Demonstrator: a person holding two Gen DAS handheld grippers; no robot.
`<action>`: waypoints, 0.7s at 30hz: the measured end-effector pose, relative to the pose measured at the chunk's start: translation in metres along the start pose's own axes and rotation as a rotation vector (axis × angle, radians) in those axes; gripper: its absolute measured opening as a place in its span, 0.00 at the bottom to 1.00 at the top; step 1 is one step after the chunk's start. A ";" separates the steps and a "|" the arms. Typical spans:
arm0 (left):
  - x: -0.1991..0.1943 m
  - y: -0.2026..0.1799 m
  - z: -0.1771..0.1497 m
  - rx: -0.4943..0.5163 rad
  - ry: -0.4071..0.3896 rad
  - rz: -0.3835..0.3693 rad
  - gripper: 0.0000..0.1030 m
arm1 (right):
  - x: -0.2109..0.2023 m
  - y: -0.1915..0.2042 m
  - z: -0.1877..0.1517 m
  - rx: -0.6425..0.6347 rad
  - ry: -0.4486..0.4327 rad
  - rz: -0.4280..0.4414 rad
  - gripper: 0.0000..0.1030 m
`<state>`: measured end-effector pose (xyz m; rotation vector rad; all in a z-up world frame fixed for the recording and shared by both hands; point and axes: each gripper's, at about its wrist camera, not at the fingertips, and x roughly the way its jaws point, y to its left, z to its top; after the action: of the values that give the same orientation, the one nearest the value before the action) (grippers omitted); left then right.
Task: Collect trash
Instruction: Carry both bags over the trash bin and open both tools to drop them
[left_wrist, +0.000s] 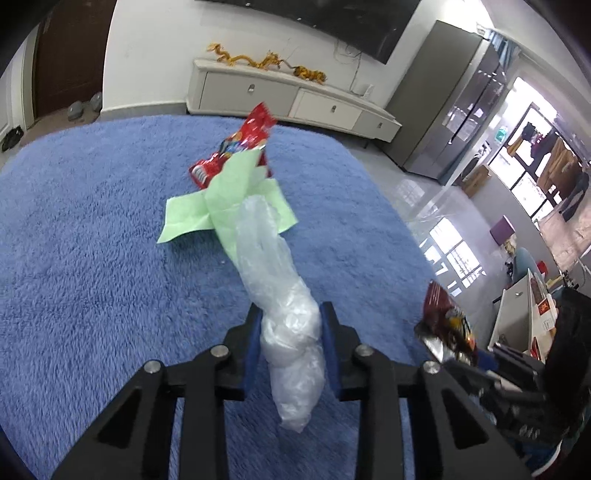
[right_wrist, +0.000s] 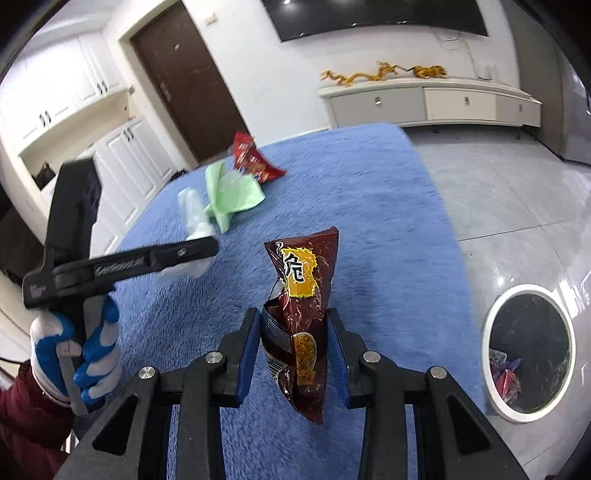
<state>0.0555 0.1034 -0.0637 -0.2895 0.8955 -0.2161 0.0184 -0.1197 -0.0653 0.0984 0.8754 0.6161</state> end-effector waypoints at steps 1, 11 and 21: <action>-0.004 -0.004 -0.001 0.008 -0.006 -0.001 0.28 | -0.005 -0.003 0.001 0.007 -0.011 0.000 0.32; -0.002 -0.089 0.007 0.153 0.018 -0.080 0.28 | -0.061 -0.067 -0.009 0.131 -0.146 -0.078 0.32; 0.072 -0.224 0.013 0.384 0.139 -0.167 0.28 | -0.099 -0.178 -0.034 0.323 -0.193 -0.247 0.32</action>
<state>0.0949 -0.1266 -0.0337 0.0089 0.9464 -0.5608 0.0279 -0.3256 -0.0769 0.3313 0.7788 0.2263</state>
